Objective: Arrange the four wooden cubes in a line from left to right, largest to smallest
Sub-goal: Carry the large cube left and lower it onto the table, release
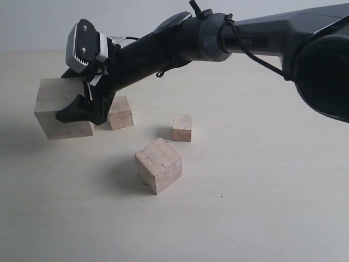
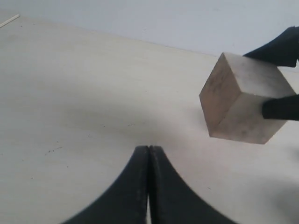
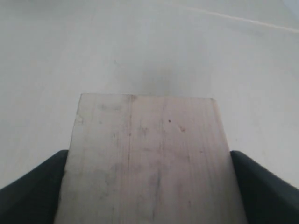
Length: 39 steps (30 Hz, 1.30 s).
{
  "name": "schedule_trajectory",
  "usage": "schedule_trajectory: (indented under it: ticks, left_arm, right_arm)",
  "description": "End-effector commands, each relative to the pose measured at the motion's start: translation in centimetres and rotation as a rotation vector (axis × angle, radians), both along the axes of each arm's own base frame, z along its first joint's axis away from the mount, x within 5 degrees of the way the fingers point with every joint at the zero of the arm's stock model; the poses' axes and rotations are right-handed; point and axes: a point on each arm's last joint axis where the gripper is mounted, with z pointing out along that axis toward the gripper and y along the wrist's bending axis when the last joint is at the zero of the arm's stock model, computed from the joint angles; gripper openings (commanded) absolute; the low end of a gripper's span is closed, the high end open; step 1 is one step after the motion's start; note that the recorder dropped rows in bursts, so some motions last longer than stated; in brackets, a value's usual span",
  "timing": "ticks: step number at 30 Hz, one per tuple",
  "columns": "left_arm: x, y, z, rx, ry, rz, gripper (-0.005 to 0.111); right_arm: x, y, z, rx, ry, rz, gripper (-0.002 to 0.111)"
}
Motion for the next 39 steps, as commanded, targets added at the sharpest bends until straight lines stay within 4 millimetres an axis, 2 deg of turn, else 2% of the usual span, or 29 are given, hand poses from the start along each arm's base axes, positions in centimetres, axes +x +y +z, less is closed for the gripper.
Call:
schedule_trajectory:
  ticks: [1, 9, 17, 28, 39]
  left_arm:
    - [0.0, 0.0, 0.0, 0.005, -0.015, -0.006, 0.0]
    - [0.0, 0.0, 0.0, 0.005, -0.015, -0.006, 0.0]
    - [0.0, 0.0, 0.0, 0.005, -0.015, -0.006, 0.0]
    - [0.0, 0.0, 0.0, 0.005, -0.015, -0.006, 0.0]
    - [0.0, 0.0, 0.0, 0.005, -0.015, -0.006, 0.0]
  right_arm:
    - [0.4, 0.2, -0.8, -0.005, 0.005, -0.017, 0.0]
    - [1.0, -0.2, -2.2, -0.058, -0.014, -0.037, 0.0]
    - [2.1, -2.1, -3.0, -0.166, 0.031, -0.046, 0.0]
    - [3.8, -4.5, -3.3, -0.215, 0.061, -0.057, 0.0]
    - [4.5, -4.7, -3.4, -0.227, 0.067, -0.13, 0.0]
